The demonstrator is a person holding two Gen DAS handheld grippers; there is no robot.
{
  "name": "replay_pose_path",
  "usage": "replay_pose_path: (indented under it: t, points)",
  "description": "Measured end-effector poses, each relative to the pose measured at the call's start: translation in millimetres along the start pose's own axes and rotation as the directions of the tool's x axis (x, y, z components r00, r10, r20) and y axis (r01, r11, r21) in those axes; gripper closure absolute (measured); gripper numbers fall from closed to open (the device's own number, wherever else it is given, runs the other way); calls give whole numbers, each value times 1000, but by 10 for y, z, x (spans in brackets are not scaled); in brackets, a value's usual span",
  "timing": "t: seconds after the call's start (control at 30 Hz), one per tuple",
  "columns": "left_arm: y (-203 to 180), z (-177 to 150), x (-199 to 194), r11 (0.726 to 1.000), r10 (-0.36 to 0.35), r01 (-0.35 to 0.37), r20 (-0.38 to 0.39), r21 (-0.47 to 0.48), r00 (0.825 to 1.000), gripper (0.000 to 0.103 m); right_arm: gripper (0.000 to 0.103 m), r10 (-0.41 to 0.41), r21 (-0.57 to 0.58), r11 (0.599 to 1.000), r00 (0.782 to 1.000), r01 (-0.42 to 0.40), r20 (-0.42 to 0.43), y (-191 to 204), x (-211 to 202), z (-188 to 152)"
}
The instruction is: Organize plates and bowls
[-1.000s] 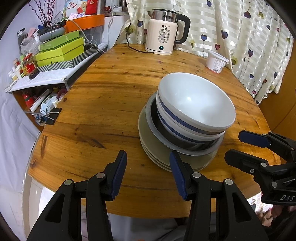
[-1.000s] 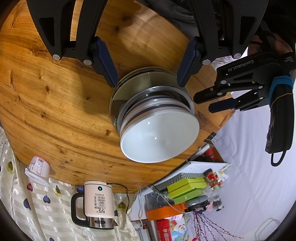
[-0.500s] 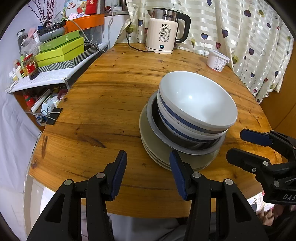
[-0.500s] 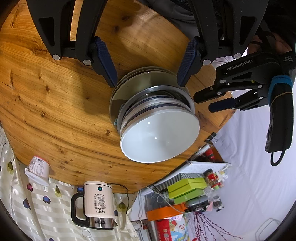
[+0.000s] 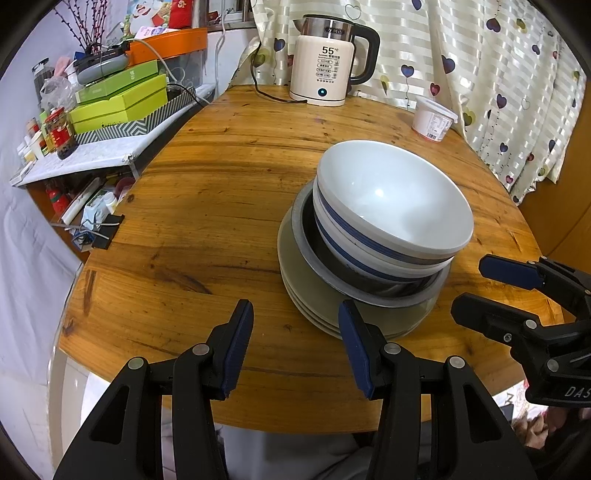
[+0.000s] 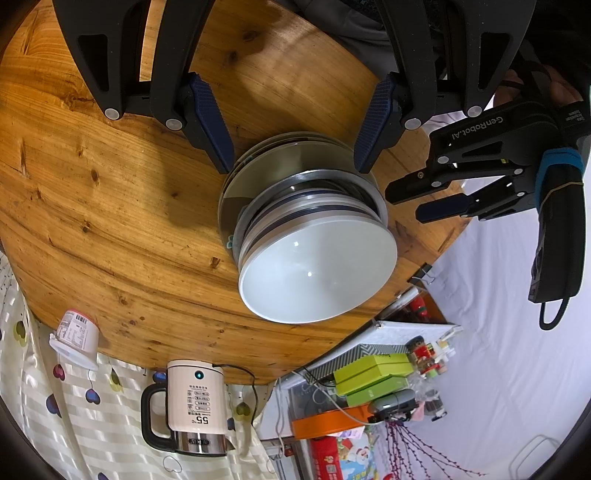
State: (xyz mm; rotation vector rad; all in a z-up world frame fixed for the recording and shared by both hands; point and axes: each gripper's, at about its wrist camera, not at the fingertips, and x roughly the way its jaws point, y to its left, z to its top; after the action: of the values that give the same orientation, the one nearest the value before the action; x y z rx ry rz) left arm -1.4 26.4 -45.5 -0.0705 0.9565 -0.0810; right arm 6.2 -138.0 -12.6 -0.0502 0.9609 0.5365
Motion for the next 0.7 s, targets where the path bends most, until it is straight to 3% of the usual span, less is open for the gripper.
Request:
replay_pose_path:
  t: [0.7]
  points:
    - [32,-19,18,1000,4,-4,-10,-6,1000,54,35,1,0,1000,1000,-1,0,6,-1,-3]
